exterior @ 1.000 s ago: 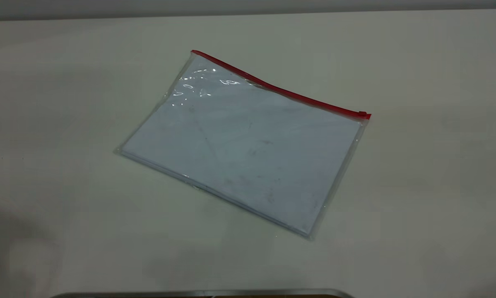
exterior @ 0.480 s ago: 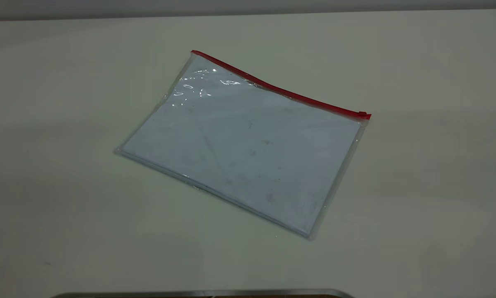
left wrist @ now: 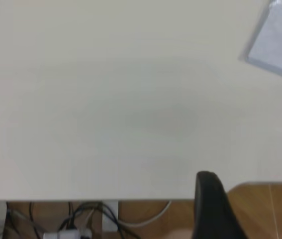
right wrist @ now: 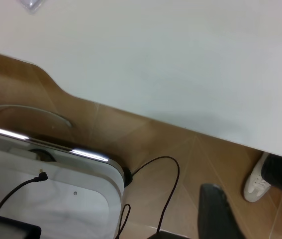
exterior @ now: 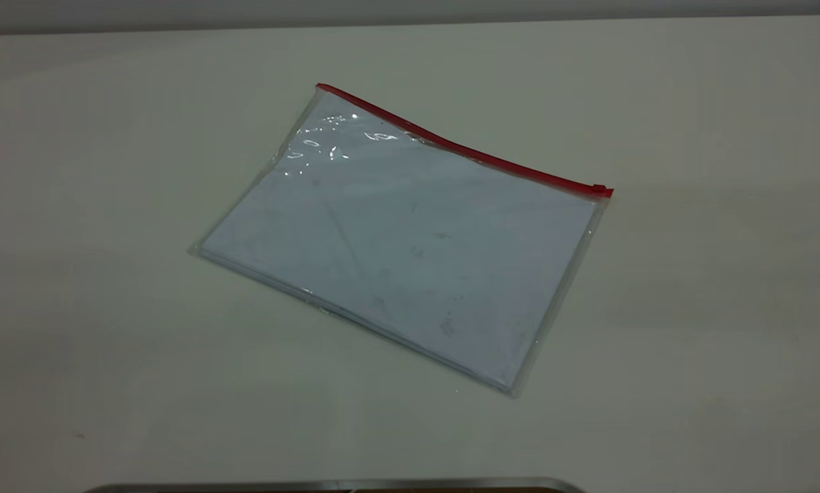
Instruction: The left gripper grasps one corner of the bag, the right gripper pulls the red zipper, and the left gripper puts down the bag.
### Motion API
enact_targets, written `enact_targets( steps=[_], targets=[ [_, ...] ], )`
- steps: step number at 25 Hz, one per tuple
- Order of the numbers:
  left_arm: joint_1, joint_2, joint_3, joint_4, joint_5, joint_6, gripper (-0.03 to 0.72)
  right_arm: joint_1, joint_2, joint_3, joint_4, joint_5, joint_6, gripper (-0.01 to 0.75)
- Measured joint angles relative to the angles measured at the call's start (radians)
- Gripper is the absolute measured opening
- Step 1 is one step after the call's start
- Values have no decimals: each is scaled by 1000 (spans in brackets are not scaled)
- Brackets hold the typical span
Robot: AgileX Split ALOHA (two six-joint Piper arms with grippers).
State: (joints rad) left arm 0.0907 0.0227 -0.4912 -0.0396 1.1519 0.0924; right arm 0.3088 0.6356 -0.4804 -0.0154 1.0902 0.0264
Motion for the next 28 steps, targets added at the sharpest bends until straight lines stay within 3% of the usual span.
enact_targets(
  steps=[7, 13, 15, 22, 28],
  targets=[
    [0, -41, 4, 2, -7, -2, 465, -15, -31, 0, 3, 0, 2, 398],
    [0, -41, 5, 3, -7, -2, 465, -222, -241, 0, 15, 4, 3, 398],
    [0, -41, 5, 3, -7, -2, 465, -259, -336, 0, 15, 10, 3, 398],
    [-16, -41, 5, 3, -7, -2, 465, -271, -639, 0, 15, 31, 3, 397],
    [-84, -41, 5, 3, -7, -3, 465, -271, -652, 0, 15, 36, 3, 398]
  ],
)
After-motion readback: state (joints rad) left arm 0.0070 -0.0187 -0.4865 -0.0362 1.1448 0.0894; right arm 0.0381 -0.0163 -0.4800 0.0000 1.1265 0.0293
